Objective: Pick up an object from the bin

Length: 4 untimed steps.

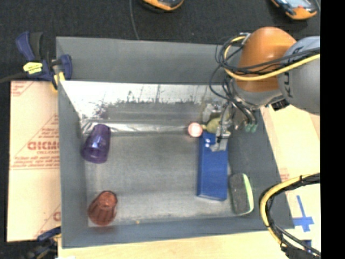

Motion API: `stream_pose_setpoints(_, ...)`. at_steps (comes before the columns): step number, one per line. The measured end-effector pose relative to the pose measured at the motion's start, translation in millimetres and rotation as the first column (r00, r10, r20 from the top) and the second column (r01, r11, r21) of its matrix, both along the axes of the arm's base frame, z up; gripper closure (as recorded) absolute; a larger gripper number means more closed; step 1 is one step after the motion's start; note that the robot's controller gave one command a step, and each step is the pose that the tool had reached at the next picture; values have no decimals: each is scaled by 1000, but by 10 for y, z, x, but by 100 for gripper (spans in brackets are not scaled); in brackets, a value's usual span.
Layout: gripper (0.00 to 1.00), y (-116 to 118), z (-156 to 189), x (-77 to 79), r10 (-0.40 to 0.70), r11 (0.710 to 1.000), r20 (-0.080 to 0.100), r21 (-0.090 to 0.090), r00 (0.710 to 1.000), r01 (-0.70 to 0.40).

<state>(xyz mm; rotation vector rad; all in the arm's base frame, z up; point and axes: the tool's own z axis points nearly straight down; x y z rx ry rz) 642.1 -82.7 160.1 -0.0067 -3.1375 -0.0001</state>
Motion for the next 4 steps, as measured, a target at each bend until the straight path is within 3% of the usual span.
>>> stream_pose_setpoints(1,0,1,50,20,2,1000,8,-1,1000,-2)
stream_pose_setpoints(2,0,-109,-337,-27,-115,993,18,0,993,115)
stream_pose_setpoints(3,0,-160,-868,-259,-192,981,26,3,981,192)
stream_pose_setpoints(4,100,-171,-822,-251,-190,982,23,1,982,190)
